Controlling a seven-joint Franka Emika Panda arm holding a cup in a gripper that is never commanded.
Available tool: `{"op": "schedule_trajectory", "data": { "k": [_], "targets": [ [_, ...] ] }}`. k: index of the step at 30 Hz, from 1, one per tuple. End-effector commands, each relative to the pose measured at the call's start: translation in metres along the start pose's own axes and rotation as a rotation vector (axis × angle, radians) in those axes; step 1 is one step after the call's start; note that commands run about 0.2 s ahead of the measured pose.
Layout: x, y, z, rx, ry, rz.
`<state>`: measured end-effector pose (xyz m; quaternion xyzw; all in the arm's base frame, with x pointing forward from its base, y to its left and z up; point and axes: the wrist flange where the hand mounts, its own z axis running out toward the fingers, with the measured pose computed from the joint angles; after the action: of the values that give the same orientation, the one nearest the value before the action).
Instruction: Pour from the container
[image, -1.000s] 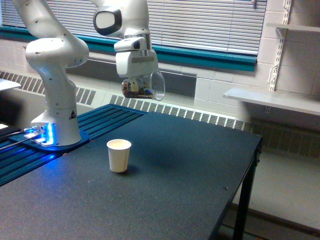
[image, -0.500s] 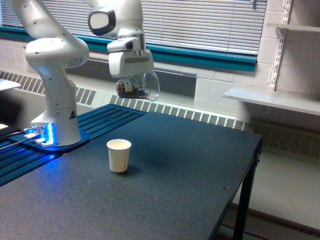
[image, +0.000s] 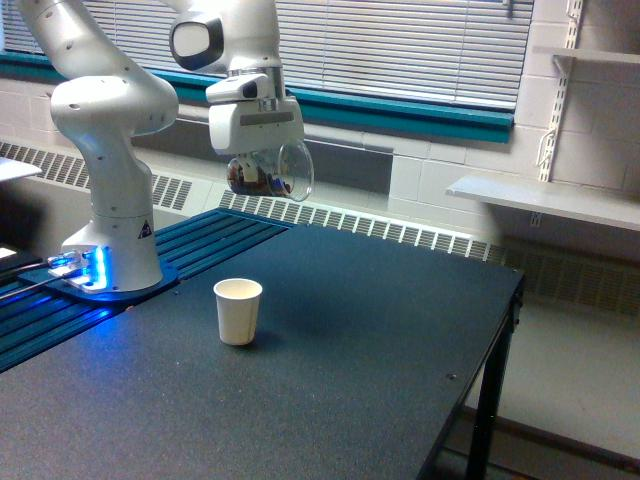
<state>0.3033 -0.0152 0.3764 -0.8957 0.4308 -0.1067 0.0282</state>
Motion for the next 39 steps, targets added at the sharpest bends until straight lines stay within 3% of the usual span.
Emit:
{"op": "schedule_trajectory", "data": {
  "k": [1, 23, 39],
  "targets": [
    [-0.002, 0.012, 0.011, -0.013, -0.036, 0.045],
    [-0.002, 0.016, 0.020, 0.009, -0.119, 0.121],
    [-0.003, 0.018, 0.020, -0.014, -0.125, 0.127]
  ]
}}
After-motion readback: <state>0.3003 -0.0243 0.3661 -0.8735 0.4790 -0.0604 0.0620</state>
